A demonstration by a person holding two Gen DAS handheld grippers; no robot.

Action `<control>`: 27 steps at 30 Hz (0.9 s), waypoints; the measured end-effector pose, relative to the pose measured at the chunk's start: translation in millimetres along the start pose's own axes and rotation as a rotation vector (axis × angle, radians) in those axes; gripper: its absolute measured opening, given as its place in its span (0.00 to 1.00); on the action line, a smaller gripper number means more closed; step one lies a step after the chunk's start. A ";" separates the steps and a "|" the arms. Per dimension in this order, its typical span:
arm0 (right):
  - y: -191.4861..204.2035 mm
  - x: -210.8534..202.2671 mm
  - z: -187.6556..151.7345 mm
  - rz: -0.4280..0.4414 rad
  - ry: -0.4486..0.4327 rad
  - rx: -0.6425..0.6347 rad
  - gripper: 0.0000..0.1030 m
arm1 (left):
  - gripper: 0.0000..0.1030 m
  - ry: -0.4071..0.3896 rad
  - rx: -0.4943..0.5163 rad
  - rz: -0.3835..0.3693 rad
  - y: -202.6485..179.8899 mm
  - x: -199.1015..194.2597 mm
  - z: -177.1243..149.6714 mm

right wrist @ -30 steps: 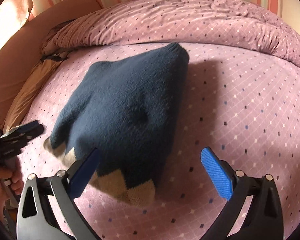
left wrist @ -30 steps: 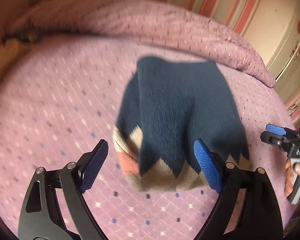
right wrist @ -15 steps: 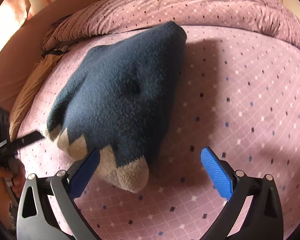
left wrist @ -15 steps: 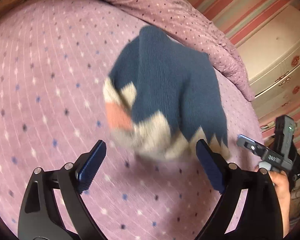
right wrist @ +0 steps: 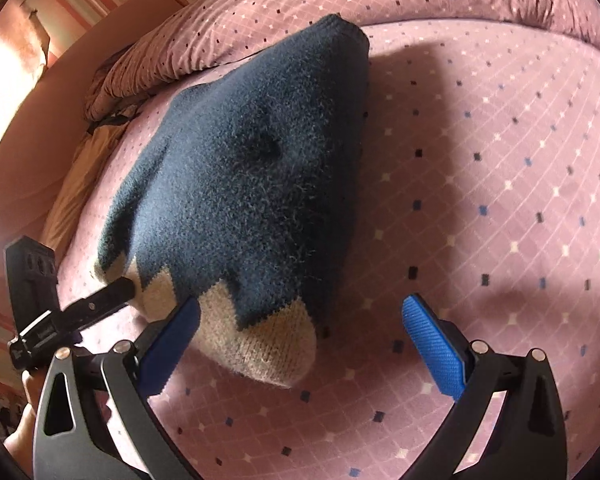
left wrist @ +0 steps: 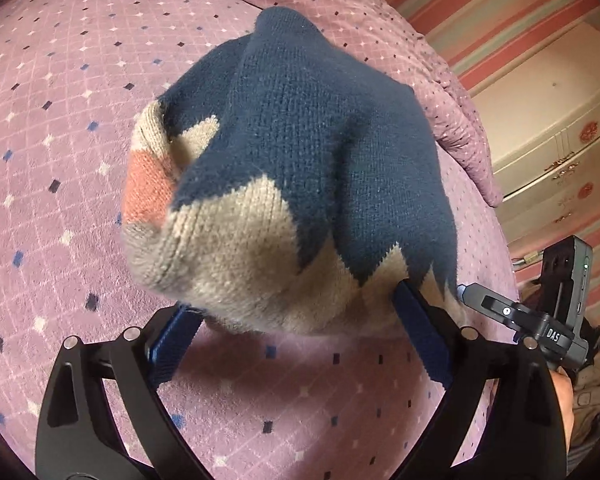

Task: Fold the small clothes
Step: 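Close the right gripper on the navy side of the bundle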

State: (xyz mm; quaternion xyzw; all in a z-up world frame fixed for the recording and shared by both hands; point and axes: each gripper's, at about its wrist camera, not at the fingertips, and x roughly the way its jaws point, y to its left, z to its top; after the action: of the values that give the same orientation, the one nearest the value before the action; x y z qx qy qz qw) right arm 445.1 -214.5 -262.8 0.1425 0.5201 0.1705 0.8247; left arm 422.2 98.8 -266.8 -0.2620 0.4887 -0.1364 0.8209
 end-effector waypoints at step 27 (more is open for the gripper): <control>-42.4 78.9 109.7 0.336 0.027 0.293 0.98 | 0.78 -0.030 0.013 0.110 -8.4 2.7 1.5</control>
State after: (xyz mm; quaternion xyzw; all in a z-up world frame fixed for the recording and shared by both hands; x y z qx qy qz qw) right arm 581.8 -225.1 -298.3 0.3432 0.5194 0.2299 0.7481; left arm 425.1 91.0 -263.5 -0.2315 0.4892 -0.0905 0.8360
